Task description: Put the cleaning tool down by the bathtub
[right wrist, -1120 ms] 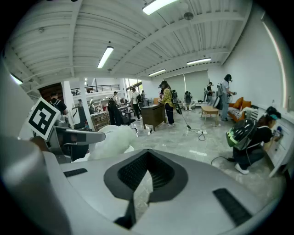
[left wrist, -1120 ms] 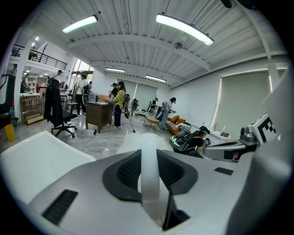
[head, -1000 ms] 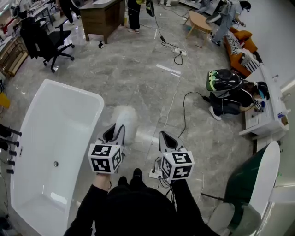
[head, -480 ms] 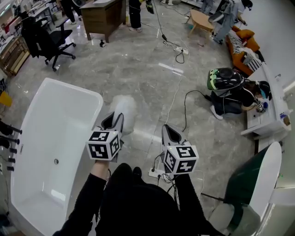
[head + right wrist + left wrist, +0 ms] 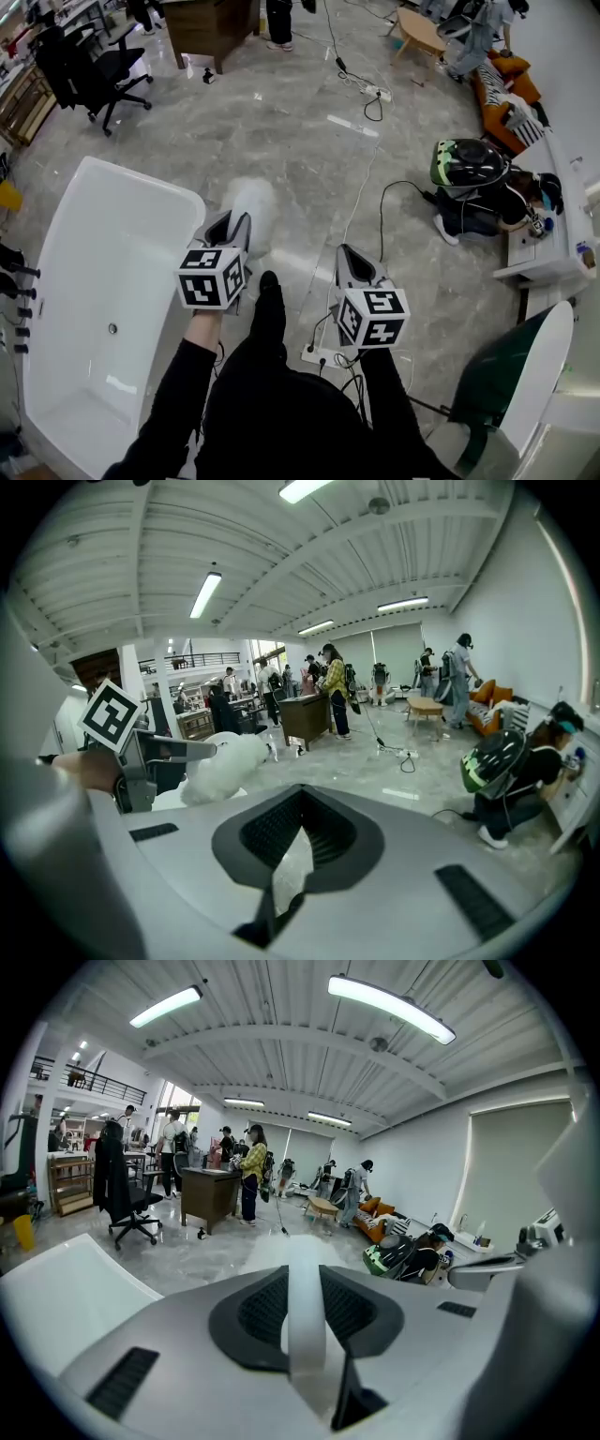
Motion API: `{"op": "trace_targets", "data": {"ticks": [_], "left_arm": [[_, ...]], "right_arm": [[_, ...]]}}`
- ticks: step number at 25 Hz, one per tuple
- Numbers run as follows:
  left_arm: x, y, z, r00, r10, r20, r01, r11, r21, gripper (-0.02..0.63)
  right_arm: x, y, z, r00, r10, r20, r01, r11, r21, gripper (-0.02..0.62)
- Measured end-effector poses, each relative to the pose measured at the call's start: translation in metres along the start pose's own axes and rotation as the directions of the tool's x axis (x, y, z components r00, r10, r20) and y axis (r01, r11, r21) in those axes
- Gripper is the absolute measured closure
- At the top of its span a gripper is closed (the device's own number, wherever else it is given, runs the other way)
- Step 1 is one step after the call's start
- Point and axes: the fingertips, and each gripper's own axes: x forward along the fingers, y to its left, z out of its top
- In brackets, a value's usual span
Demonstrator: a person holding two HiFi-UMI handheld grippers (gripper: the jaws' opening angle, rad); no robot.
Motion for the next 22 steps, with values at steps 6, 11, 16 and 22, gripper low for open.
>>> {"op": "trace_targets", "data": {"ticks": [6, 11, 16, 22], "left_arm": [[0.075, 0.030, 0.018, 0.999, -0.002, -0.032, 0.001, 0.999, -0.041, 0.505], [0.132, 0.053, 0.041, 0.998, 0.003, -0.068, -0.007, 0.999, -0.046, 0.505], [0.173, 0.071, 0.058, 0.996, 0.003, -0.085, -0.006, 0.999, -0.039, 0.505], [0.211, 0.079, 0.068, 0.996, 0.004, -0.090, -0.009, 0.998, -0.054, 0.505]], "right_arm": [[0.071, -0.027, 0.033, 0.999, -0.005, -0.040, 0.006, 1.000, 0.003, 0.595], [0.125, -0.047, 0.063, 0.998, -0.006, -0.064, 0.008, 0.999, 0.043, 0.595], [0.166, -0.055, 0.080, 0.996, 0.001, -0.085, 0.004, 0.998, 0.058, 0.595], [0.205, -0.072, 0.094, 0.994, 0.014, -0.108, -0.007, 0.998, 0.061, 0.595]]}}
